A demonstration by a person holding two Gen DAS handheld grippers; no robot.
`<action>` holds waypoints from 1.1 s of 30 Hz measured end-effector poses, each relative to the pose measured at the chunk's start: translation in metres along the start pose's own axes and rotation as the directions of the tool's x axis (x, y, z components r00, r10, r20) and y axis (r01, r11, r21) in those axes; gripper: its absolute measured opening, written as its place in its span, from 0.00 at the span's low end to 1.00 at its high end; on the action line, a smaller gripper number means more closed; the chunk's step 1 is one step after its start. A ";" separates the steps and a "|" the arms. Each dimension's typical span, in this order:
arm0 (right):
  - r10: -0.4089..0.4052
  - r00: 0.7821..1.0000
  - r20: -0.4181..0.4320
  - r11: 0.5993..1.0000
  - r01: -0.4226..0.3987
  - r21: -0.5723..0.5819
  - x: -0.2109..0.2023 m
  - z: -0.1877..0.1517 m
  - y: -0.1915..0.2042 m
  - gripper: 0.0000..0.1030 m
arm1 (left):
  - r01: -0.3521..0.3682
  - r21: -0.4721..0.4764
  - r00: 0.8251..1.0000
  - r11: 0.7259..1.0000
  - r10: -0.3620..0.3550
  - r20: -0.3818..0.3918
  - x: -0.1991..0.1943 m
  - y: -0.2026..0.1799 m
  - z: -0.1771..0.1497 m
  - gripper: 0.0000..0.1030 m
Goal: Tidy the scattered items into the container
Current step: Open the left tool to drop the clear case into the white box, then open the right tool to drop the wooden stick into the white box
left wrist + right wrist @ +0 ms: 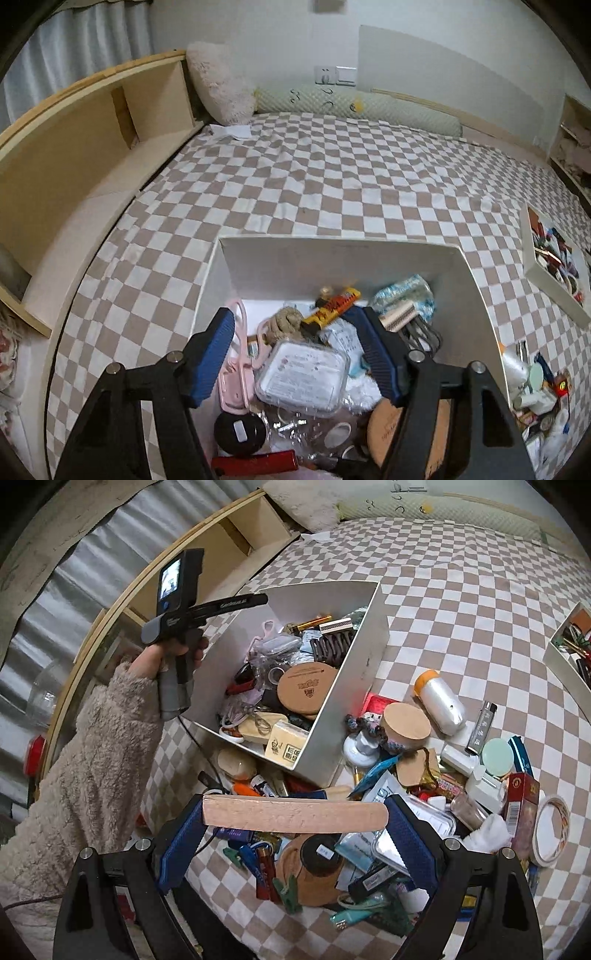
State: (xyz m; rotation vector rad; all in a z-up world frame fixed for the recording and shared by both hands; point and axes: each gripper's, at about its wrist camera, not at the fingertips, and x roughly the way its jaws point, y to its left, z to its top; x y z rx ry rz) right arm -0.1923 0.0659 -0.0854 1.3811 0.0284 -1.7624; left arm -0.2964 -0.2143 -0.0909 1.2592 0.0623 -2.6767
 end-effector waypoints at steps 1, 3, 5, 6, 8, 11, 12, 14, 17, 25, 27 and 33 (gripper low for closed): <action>0.003 1.000 0.000 1.000 -0.003 0.001 0.002 0.001 -0.001 0.91 | 0.006 0.004 1.000 1.000 -0.006 -0.001 -0.001 0.000 -0.002 0.67; 0.006 1.000 0.002 1.000 -0.006 0.001 0.004 0.004 0.000 0.91 | 0.028 0.004 1.000 1.000 -0.028 -0.004 -0.004 0.003 -0.007 0.67; 0.007 1.000 0.003 1.000 -0.007 -0.003 0.007 0.006 0.000 0.91 | 0.049 -0.004 0.999 0.999 -0.049 -0.003 -0.009 0.006 -0.013 0.67; 0.007 1.000 0.004 1.000 -0.007 -0.004 0.008 0.008 0.001 0.91 | 0.057 -0.005 0.998 0.998 -0.057 -0.001 -0.011 0.007 -0.015 0.67; 0.006 1.000 0.007 1.000 -0.006 -0.002 0.010 0.011 0.001 0.91 | 0.066 -0.004 0.998 0.998 -0.066 0.010 -0.017 0.008 -0.022 0.73; 0.003 1.000 0.012 1.000 -0.003 -0.003 0.012 0.017 0.003 0.91 | 0.071 -0.003 0.997 0.997 -0.071 0.028 -0.027 0.011 -0.034 0.82; 0.003 1.000 0.014 1.000 -0.003 -0.005 0.013 0.019 0.005 0.91 | 0.070 -0.005 0.997 0.998 -0.070 0.033 -0.030 0.012 -0.038 0.85; 0.007 1.000 0.020 1.000 -0.007 -0.008 0.014 0.026 0.007 0.91 | 0.067 -0.009 0.997 0.998 -0.066 0.042 -0.033 0.015 -0.044 0.89; 0.013 1.000 0.028 1.000 -0.013 -0.017 0.020 0.040 0.014 0.91 | 0.060 -0.017 0.996 0.998 -0.059 0.071 -0.041 0.021 -0.053 0.94; 0.036 0.999 0.017 0.999 -0.036 -0.022 0.055 0.091 0.038 0.91 | 0.016 -0.027 0.990 1.000 -0.012 0.144 -0.064 0.038 -0.079 0.99; 0.044 0.999 0.013 0.999 -0.044 -0.014 0.070 0.106 0.044 0.91 | 0.012 -0.016 0.988 1.000 -0.009 0.157 -0.068 0.039 -0.089 0.99; 0.032 0.999 0.023 0.999 -0.032 0.024 0.117 0.156 0.053 0.91 | 0.038 -0.030 0.983 0.999 -0.032 0.183 -0.074 0.041 -0.106 0.99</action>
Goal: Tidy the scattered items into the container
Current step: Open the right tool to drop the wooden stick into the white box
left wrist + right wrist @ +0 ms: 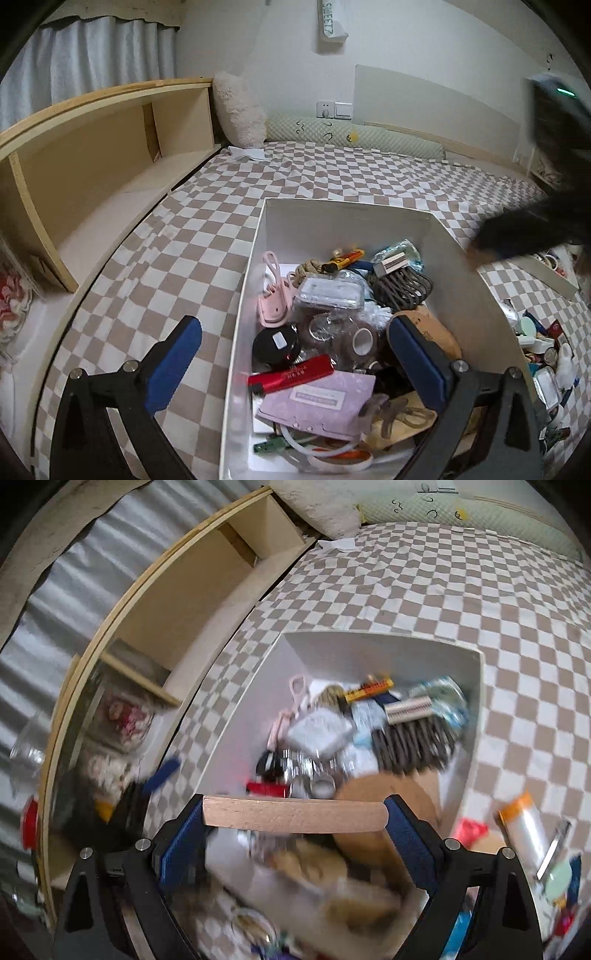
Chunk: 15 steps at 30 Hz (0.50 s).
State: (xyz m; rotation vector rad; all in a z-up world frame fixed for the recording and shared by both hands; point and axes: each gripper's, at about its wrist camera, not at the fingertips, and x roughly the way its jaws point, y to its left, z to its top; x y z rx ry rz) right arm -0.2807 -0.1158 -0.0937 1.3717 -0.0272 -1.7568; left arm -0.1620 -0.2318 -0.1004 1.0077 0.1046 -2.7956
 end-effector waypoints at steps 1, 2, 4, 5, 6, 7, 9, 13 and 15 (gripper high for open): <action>-0.006 1.000 -0.002 1.000 0.006 0.003 0.009 0.008 0.001 0.91 | 0.004 -0.006 1.000 1.000 -0.004 0.010 -0.002 0.000 -0.002 0.99; -0.011 1.000 -0.005 1.000 0.011 0.006 0.017 0.016 0.002 0.91 | 0.010 -0.015 1.000 1.000 -0.010 0.018 -0.004 0.001 -0.003 0.99; -0.019 1.000 -0.012 1.000 0.019 0.017 0.032 0.028 0.003 0.91 | 0.030 -0.032 0.999 0.999 -0.029 0.022 -0.005 0.003 -0.006 0.99; -0.017 1.000 -0.019 0.999 0.018 0.028 0.041 0.035 0.003 0.91 | 0.041 -0.041 0.999 0.998 -0.040 0.022 -0.006 0.004 -0.008 0.99; -0.015 1.000 -0.026 0.999 0.016 0.038 0.050 0.041 0.003 0.91 | 0.049 -0.047 0.999 0.998 -0.048 0.022 -0.006 0.005 -0.009 0.99; -0.017 0.999 -0.029 0.999 0.018 0.042 0.058 0.046 0.003 0.91 | 0.055 -0.052 0.998 0.997 -0.054 0.023 -0.006 0.007 -0.011 0.99; -0.032 0.999 -0.035 0.999 0.034 0.040 0.075 0.056 0.004 0.91 | 0.057 -0.060 0.998 0.997 -0.055 0.028 -0.006 0.010 -0.013 0.99; -0.046 0.998 -0.035 0.997 0.048 0.058 0.103 0.073 -0.001 0.91 | 0.066 -0.087 0.998 0.994 -0.064 0.027 -0.003 0.020 -0.015 0.99; -0.055 0.998 -0.030 0.996 0.057 0.071 0.115 0.081 -0.005 0.91 | 0.063 -0.097 0.998 0.993 -0.061 0.027 -0.002 0.024 -0.017 0.99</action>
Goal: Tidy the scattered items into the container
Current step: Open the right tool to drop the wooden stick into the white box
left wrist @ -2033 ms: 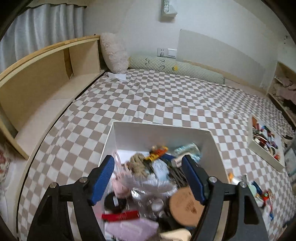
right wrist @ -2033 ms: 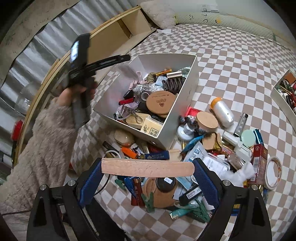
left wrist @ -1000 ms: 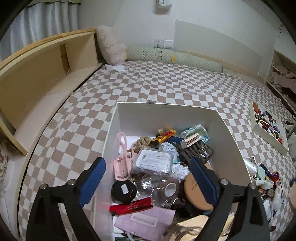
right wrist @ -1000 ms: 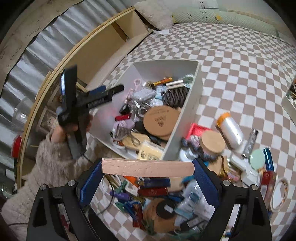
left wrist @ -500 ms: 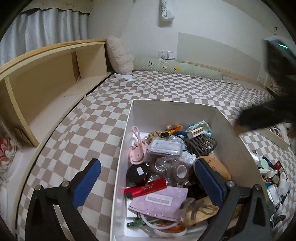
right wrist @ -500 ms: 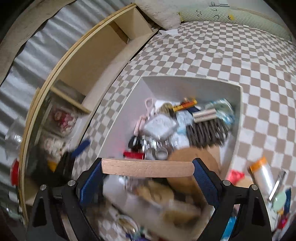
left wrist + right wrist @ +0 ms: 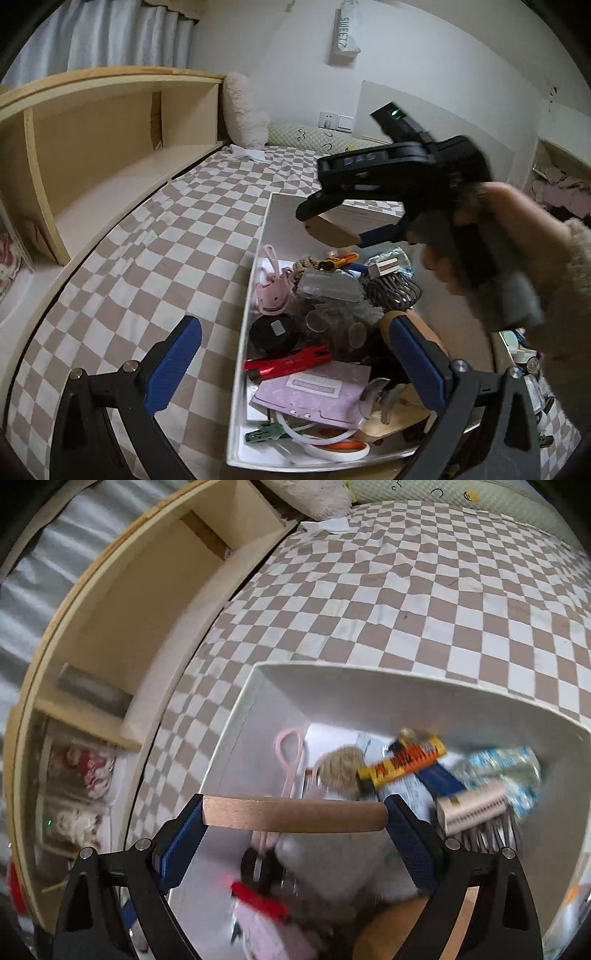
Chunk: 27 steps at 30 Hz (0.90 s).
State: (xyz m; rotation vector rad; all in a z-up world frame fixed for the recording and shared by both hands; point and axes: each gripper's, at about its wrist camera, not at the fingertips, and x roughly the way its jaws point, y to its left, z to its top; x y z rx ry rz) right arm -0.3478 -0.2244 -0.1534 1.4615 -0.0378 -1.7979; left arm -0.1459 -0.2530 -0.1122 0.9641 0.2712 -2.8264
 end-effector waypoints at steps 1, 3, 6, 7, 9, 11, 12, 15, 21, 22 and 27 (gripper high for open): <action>-0.003 1.000 0.005 1.000 0.002 0.008 0.005 0.003 -0.001 0.91 | -0.004 -0.004 1.000 1.000 0.004 0.001 0.000 0.002 0.000 0.99; -0.008 1.000 0.015 1.000 0.008 0.024 0.014 0.008 -0.004 0.91 | -0.010 -0.011 1.000 1.000 0.010 0.003 0.001 0.006 0.000 0.99; -0.026 0.999 0.045 0.999 0.024 0.042 0.023 0.012 -0.006 0.93 | -0.008 -0.021 1.000 1.000 0.008 0.001 0.000 0.009 -0.002 0.99; -0.038 0.998 0.052 0.998 0.035 0.047 0.025 0.012 -0.007 1.00 | -0.008 -0.021 1.000 1.000 0.008 0.000 0.000 0.010 -0.003 0.99; -0.061 0.996 0.060 0.997 0.058 0.051 0.026 0.012 -0.008 1.00 | -0.012 -0.020 1.000 1.000 0.011 -0.003 0.000 0.011 -0.004 0.99; -0.061 0.996 0.059 0.997 0.058 0.053 0.024 0.011 -0.008 1.00 | -0.013 -0.021 1.000 1.000 0.013 -0.006 -0.001 0.012 -0.004 0.99; -0.059 0.997 0.055 0.997 0.056 0.057 0.023 0.011 -0.008 1.00 | -0.014 -0.022 1.000 1.000 0.014 -0.006 -0.001 0.012 -0.004 0.99; -0.047 0.998 0.050 0.997 0.044 0.064 0.015 0.010 -0.010 1.00 | -0.020 -0.019 1.000 1.000 0.020 -0.001 -0.005 0.010 -0.003 0.99; -0.040 0.998 0.052 0.996 0.035 0.086 -0.005 0.005 -0.014 1.00 | -0.018 -0.009 1.000 1.000 0.018 0.007 -0.016 0.003 0.000 0.99; -0.035 0.998 0.051 0.995 0.030 0.093 -0.008 0.004 -0.016 1.00 | -0.016 -0.008 1.000 1.000 0.016 0.007 -0.018 0.001 0.001 0.99; -0.032 0.998 0.054 0.997 0.028 0.078 -0.032 -0.004 -0.016 1.00 | -0.022 -0.004 1.000 1.000 0.022 0.015 -0.029 -0.006 0.004 0.99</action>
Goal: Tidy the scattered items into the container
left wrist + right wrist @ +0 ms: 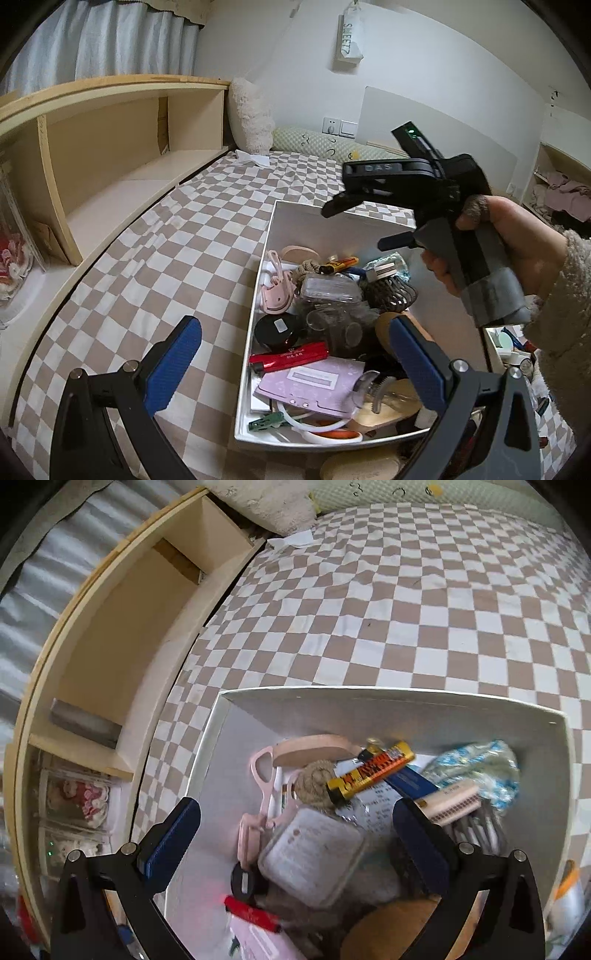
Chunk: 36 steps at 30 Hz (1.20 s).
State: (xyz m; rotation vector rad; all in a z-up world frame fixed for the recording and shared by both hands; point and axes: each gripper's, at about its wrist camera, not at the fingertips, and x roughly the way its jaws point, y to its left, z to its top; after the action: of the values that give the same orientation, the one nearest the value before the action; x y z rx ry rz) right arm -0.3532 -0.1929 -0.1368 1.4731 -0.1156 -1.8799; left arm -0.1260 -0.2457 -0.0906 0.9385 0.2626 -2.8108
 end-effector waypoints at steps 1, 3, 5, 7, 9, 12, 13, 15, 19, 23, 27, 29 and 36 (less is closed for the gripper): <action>0.001 1.000 0.003 1.000 -0.001 -0.005 -0.006 -0.002 0.000 1.00 | 0.000 -0.001 1.000 1.000 0.000 0.002 -0.002 -0.001 0.001 0.99; 0.008 1.000 0.013 1.000 -0.008 -0.012 -0.016 -0.007 -0.001 1.00 | 0.002 -0.002 1.000 1.000 -0.002 0.004 -0.007 -0.004 0.001 0.99; 0.011 1.000 0.028 1.000 -0.010 -0.022 -0.029 -0.013 -0.002 1.00 | 0.001 -0.002 1.000 1.000 -0.001 0.007 -0.012 -0.009 0.002 0.99; 0.006 0.999 0.043 0.999 -0.005 -0.034 -0.042 -0.021 -0.003 1.00 | 0.000 -0.001 1.000 1.000 0.000 0.011 -0.018 -0.013 0.002 0.99; 0.006 0.999 0.051 0.999 -0.004 -0.048 -0.055 -0.029 -0.004 1.00 | 0.000 0.000 1.000 1.000 0.000 0.016 -0.023 -0.017 0.002 0.99; 0.006 0.998 0.069 0.997 -0.001 -0.076 -0.073 -0.041 -0.005 1.00 | 0.000 -0.007 1.000 1.000 0.000 0.017 -0.029 -0.023 0.001 0.99; 0.001 0.997 0.079 0.996 0.006 -0.087 -0.078 -0.045 -0.005 1.00 | 0.001 -0.007 1.000 1.000 -0.001 0.015 -0.031 -0.025 0.001 0.99; -0.002 0.995 0.103 0.994 0.014 -0.111 -0.092 -0.055 -0.004 1.00 | -0.002 -0.005 1.000 1.000 0.002 0.014 -0.036 -0.031 0.000 0.99; 0.008 0.989 0.146 0.990 0.013 -0.142 -0.119 -0.074 -0.004 1.00 | -0.002 0.002 1.000 1.000 0.002 0.021 -0.048 -0.043 -0.002 0.99; 0.018 0.982 0.187 0.983 0.016 -0.182 -0.146 -0.095 -0.002 1.00 | 0.007 0.003 1.000 1.000 -0.007 0.027 -0.059 -0.054 -0.004 1.00; 0.028 0.976 0.217 0.978 0.019 -0.209 -0.168 -0.114 -0.001 1.00 | 0.011 0.009 0.999 1.000 -0.011 0.033 -0.070 -0.063 -0.005 0.99; 0.026 0.973 0.231 0.975 0.026 -0.222 -0.179 -0.124 0.001 1.00 | 0.011 0.013 0.999 1.000 -0.011 0.038 -0.076 -0.069 -0.007 0.99; -0.015 0.953 0.303 0.954 0.104 -0.280 -0.218 -0.159 0.007 1.00 | 0.019 0.016 0.998 1.000 -0.020 0.058 -0.102 -0.083 -0.012 0.99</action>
State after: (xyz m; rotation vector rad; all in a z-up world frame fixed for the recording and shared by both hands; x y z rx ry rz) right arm -0.1950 -0.0140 -0.0120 0.9987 0.0673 -2.0580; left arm -0.0562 -0.1521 -0.0283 0.8600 0.2444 -2.8564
